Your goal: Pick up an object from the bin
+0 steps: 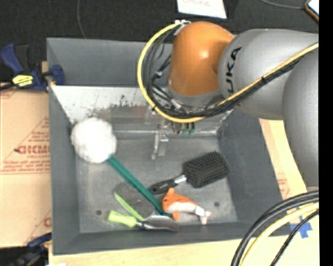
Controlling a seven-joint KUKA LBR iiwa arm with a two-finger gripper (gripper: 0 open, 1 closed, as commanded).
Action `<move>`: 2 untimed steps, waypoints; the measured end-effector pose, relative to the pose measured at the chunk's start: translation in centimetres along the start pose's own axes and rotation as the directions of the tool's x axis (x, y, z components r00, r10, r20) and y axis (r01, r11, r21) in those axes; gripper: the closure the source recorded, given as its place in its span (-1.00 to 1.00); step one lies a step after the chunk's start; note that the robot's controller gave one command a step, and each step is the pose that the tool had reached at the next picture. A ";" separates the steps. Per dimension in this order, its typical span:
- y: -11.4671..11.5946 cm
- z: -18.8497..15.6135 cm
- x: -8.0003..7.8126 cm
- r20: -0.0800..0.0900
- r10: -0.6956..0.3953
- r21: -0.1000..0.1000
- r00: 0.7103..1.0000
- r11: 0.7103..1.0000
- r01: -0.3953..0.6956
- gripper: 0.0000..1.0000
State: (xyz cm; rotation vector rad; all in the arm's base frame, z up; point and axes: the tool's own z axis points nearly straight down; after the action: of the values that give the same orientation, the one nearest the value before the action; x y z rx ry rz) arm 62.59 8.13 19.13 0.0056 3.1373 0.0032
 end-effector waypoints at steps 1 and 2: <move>0.0 0.0 0.0 0.000 0.000 0.000 1.000 1.000 0.000 -1.00; 0.1 -2.7 0.9 -0.010 -0.003 0.001 1.000 1.000 0.003 -1.00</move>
Offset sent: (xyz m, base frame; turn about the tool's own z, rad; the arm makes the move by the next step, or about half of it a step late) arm -0.0176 0.0037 0.0785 -0.0067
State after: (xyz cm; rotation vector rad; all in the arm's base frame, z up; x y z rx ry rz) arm 61.70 8.20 21.84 0.0013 3.1476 0.0015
